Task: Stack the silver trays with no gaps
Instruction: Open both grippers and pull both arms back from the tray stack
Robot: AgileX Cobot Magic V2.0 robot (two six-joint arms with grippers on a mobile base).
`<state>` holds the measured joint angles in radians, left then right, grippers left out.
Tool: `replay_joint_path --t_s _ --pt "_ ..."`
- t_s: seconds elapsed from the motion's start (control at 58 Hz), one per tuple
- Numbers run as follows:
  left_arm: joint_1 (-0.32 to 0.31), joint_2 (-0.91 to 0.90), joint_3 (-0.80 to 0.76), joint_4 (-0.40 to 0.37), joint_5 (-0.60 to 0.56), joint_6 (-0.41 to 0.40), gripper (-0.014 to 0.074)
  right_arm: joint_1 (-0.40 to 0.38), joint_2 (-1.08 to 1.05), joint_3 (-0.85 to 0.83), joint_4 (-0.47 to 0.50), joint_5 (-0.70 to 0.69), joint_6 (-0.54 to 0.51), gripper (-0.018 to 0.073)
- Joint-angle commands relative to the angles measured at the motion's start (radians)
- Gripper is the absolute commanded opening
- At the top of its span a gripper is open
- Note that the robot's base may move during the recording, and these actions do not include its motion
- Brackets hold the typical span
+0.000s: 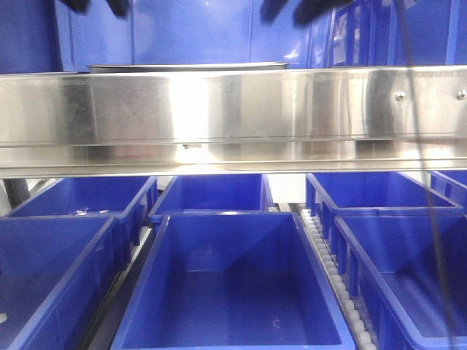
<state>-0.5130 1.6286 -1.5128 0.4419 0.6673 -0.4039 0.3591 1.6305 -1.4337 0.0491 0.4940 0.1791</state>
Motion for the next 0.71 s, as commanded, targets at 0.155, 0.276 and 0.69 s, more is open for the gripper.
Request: replay_joint_path --t_s 0.155,0.276,0.69 --pt "0.002 -0.186 -0.016 -0.006 0.008 0.0 -0.0005 0.0 -0.179 -0.009 -0.094 0.11 -0.014 -0.0096" --pt "0.002 -0.296 0.021 -0.006 -0.04 0.0 -0.0019 0.0 -0.278 0.001 -0.124 0.126 -0.019 -0.0079" --pt "0.065 -1.047 0.596 -0.021 -0.3 0.0 -0.0019 0.002 -0.993 0.56 -0.115 -0.214 -0.034 -0.0079"
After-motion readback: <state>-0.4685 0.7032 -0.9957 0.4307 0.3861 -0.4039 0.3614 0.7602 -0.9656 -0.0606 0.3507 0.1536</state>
